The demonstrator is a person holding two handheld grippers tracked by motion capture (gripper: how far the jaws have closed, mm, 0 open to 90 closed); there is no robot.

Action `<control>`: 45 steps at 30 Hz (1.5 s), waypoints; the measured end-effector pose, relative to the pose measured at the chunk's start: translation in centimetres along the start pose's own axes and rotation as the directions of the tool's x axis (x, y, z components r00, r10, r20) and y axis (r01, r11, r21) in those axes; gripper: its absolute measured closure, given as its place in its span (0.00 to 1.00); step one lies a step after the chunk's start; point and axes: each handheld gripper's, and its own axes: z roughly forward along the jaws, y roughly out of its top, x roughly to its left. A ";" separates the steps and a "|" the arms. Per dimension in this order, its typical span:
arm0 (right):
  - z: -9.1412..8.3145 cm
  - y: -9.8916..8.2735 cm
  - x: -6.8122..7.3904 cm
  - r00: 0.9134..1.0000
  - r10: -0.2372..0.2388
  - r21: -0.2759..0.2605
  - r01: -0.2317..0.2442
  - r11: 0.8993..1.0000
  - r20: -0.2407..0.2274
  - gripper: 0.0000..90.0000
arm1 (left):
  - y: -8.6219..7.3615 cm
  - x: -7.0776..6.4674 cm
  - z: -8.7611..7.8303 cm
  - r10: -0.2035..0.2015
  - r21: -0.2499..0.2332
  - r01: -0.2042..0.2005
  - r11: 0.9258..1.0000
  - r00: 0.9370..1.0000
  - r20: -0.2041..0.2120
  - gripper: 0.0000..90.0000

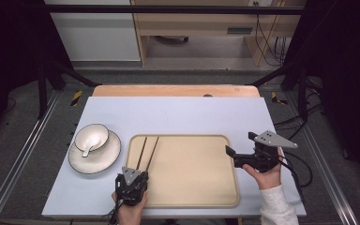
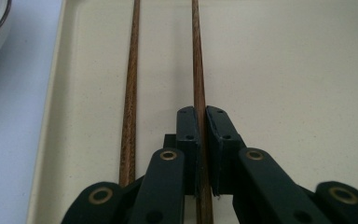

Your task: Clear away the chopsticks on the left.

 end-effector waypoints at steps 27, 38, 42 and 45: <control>-0.3 0.1 -0.1 1.000 0.007 -0.009 -0.006 1.000 0.004 0.03 | 1.7 0.1 -1.0 0.043 -0.028 -0.042 0.999 0.998 0.043 0.82; -1.1 0.3 -0.6 1.000 0.017 -0.036 -0.016 0.999 0.009 0.03 | 6.7 3.1 -3.6 0.180 -0.153 -0.151 0.977 0.963 0.202 0.42; -1.3 0.3 -0.8 1.000 0.020 -0.043 -0.020 0.999 0.013 0.03 | 7.1 4.4 -4.1 0.202 -0.149 -0.171 0.974 0.951 0.233 0.33; -1.4 0.3 -0.9 1.000 0.020 -0.041 -0.019 0.999 0.018 0.03 | 7.1 5.8 -4.5 0.213 -0.151 -0.179 0.972 0.944 0.251 0.29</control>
